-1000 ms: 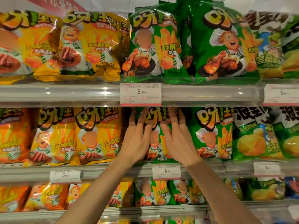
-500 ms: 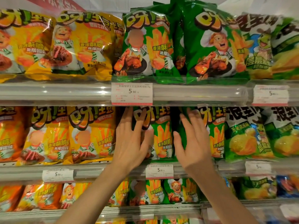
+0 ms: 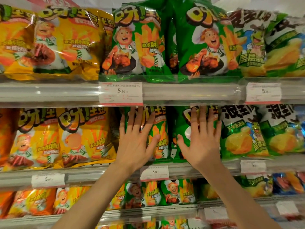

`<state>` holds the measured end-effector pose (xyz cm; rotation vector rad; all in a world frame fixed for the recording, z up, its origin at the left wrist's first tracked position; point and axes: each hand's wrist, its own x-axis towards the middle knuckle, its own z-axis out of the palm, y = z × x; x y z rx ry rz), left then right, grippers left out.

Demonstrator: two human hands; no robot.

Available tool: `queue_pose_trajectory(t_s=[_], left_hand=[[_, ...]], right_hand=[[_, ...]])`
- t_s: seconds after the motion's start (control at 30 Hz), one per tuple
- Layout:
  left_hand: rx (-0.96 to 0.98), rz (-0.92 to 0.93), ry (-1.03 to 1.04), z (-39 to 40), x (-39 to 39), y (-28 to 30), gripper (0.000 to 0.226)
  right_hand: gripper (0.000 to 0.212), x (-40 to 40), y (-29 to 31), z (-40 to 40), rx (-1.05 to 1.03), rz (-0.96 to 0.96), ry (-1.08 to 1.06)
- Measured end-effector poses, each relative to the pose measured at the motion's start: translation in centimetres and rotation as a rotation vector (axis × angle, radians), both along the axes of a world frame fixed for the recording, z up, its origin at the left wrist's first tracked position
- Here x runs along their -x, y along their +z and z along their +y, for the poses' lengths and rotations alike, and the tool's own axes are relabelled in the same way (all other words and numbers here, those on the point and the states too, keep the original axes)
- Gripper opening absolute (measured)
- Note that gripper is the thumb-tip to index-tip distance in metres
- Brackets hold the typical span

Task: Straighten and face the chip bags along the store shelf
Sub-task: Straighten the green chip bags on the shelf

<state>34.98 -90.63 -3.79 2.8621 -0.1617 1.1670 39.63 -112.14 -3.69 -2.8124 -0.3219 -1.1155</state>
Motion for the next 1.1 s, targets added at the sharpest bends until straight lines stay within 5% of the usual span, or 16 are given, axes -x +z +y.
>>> queue_pose_trajectory(t_s=[0.23,0.37,0.47,0.6,0.93,1.1], left_hand=[[0.147,-0.022,-0.1,0.5,1.1,0.4,0.058],[0.515,-0.083,-0.208,1.3,2.4,0.2,0.045],[0.786,0.045,-0.228,1.9,2.8,0.1,0.052],[0.794,0.167,-0.281,2.6,2.6,-0.3,0.059],[0.842,0.195,-0.288,2.1,2.7,0.0,0.062],[0.972,0.169,-0.257,3.2,5.5,-0.2,0.062]], right_hand=[[0.091,0.7,0.4,0.4,-0.142,-0.03,0.118],[0.061,2.8,1.3,1.9,-0.338,-0.143,0.374],[0.052,4.6,1.2,4.8,-0.36,0.057,0.472],[0.059,4.2,0.2,7.2,-0.43,0.277,0.55],[0.057,3.7,0.4,6.4,-0.443,0.331,0.518],[0.051,5.1,0.1,5.3,-0.632,0.289,0.531]])
